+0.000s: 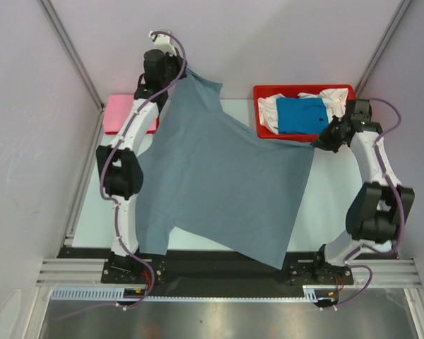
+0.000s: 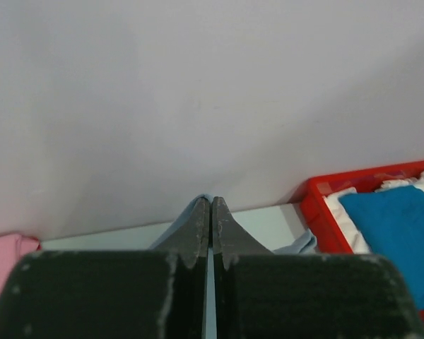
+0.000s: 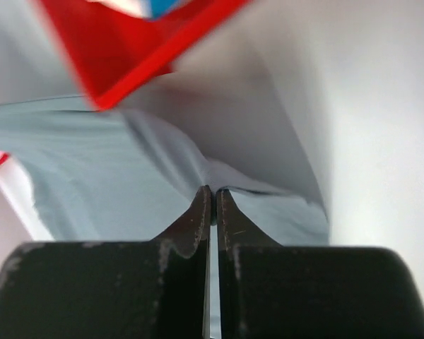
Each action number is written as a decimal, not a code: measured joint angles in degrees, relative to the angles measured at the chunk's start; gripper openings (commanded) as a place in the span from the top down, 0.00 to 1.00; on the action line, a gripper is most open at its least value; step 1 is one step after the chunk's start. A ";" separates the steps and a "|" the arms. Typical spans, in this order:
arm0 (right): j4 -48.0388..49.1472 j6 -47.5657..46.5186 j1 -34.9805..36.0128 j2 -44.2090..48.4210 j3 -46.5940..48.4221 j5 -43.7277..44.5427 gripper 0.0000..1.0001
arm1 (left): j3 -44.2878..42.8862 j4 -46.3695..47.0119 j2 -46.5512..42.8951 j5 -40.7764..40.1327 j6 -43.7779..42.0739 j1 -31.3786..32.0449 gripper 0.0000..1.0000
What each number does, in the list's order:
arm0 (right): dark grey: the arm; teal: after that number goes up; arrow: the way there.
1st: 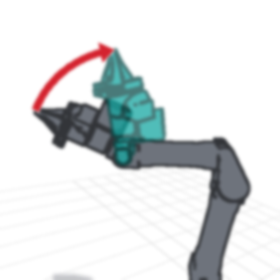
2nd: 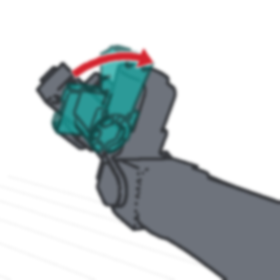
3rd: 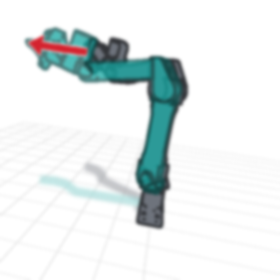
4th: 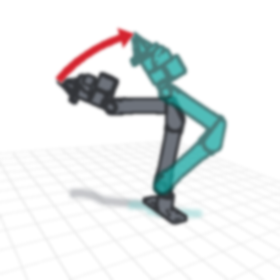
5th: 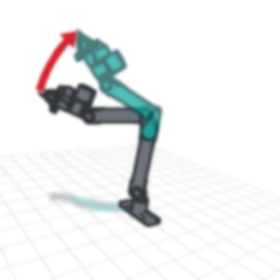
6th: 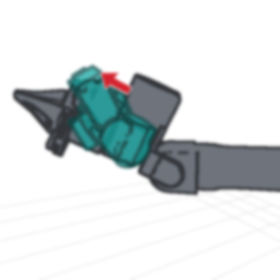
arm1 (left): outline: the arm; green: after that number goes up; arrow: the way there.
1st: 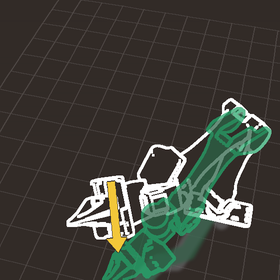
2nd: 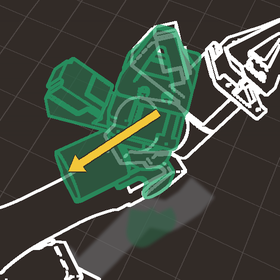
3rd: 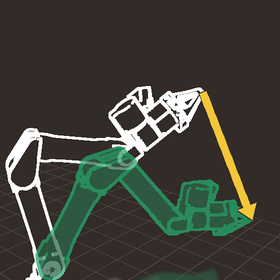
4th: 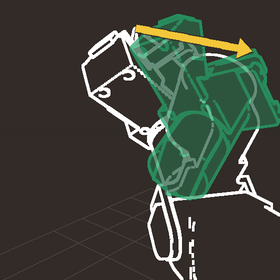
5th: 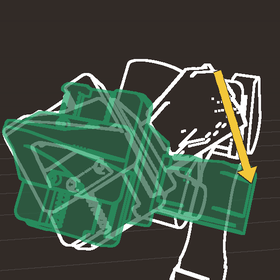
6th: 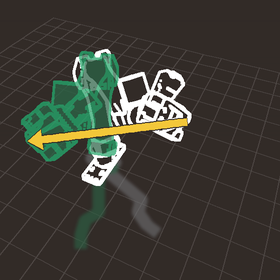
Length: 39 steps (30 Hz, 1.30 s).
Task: Fold and stack the t-shirts
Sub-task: Flatten the tshirt out
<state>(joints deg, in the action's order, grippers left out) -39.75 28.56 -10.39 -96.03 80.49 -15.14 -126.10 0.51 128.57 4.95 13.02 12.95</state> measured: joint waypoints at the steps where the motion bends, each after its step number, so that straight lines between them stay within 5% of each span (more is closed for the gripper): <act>1: -0.52 0.24 0.66 2.67 0.00 0.00 1.00 | 1.97 -0.46 -2.60 0.02 -0.17 0.00 1.00; 12: -9.53 1.42 11.28 34.27 4.26 -2.14 1.00 | 25.07 2.38 -49.33 -1.05 -3.30 -0.22 1.00; 21: -15.08 -0.15 13.73 48.57 17.22 -6.80 1.00 | 27.98 2.80 -78.77 -3.58 -9.88 -0.39 1.00; 31: 2.25 -1.46 13.84 48.96 24.02 -3.21 1.00 | 18.93 3.17 -82.38 -3.69 -13.18 -0.39 1.00; 39: 25.59 -5.03 13.81 24.79 32.65 -0.02 1.00 | 10.62 7.23 -66.82 -3.85 -14.67 -0.39 1.00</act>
<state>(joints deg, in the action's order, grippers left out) -14.15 23.53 3.42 -71.24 113.14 -15.16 -115.48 7.75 61.76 1.10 -1.65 12.56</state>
